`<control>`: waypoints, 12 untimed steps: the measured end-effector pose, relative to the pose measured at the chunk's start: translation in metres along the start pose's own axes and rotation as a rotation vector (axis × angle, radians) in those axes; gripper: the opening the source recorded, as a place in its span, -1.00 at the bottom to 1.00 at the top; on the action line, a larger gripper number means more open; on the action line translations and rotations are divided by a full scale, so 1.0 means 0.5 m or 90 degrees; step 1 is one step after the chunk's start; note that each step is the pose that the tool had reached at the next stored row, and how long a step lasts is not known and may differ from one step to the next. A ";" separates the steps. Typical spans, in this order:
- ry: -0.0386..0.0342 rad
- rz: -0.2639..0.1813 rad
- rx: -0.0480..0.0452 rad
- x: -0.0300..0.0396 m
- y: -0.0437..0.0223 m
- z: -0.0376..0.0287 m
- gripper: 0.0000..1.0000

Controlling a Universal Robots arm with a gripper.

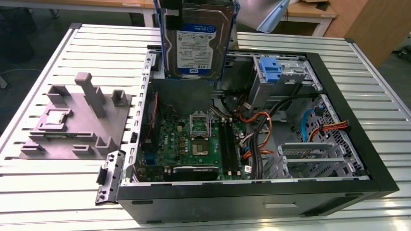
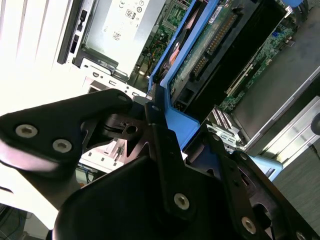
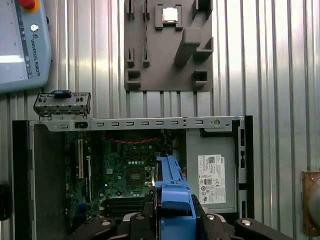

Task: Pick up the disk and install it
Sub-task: 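Pick up the disk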

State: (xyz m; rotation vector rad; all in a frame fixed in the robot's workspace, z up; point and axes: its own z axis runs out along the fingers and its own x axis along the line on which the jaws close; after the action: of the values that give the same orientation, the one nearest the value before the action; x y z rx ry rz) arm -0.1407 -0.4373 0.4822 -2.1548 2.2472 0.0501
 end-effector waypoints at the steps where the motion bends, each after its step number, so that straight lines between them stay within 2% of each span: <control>1: 0.0000 0.000 0.0000 0.000 0.000 0.000 -0.26; 7: 0.0000 0.000 0.0000 0.003 0.000 0.000 -0.26; 12: 0.0003 0.000 0.0000 0.012 -0.001 0.000 -0.26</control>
State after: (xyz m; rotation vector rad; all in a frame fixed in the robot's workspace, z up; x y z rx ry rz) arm -0.1406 -0.4435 0.4820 -2.1551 2.2474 0.0496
